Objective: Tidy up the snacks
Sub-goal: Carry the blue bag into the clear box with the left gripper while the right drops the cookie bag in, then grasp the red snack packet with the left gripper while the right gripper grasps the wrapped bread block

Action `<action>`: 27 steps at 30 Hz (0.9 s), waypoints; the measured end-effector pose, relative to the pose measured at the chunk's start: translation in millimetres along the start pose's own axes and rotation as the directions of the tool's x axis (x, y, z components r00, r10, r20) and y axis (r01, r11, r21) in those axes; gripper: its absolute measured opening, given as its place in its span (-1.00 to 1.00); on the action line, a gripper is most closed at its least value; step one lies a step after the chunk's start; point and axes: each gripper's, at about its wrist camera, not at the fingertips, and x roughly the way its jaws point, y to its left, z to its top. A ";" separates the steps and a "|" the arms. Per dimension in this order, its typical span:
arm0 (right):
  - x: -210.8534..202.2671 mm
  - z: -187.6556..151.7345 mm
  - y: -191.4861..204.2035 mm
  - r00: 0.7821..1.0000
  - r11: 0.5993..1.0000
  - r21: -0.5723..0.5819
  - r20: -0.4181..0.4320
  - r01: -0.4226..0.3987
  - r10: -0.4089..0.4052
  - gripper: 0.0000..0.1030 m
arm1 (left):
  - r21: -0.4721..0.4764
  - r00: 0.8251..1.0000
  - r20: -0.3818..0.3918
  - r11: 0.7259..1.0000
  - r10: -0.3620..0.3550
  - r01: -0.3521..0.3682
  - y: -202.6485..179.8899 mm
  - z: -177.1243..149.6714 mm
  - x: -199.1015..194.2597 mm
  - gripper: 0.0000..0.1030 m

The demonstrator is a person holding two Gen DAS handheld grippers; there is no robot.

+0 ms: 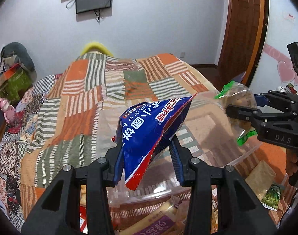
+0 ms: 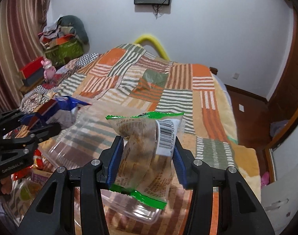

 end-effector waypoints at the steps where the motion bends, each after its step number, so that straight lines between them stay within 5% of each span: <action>1: 1.5 -0.5 1.0 1.000 1.000 -0.004 -0.010 -0.009 0.009 -0.12 | -0.004 1.000 -0.010 1.000 -0.004 0.004 -0.1 -0.1 2.6 -0.17; 12: 3.4 0.1 -2.4 0.997 0.999 -0.004 -0.060 -0.041 0.041 -0.13 | 0.023 0.999 -0.022 0.999 -0.027 0.027 -4.3 3.3 -6.6 -0.01; 27: -71.3 -10.5 -18.3 0.998 0.997 0.073 0.064 -0.024 0.020 0.09 | -0.022 0.997 0.044 0.998 0.056 -0.055 44.2 -10.5 -90.1 0.31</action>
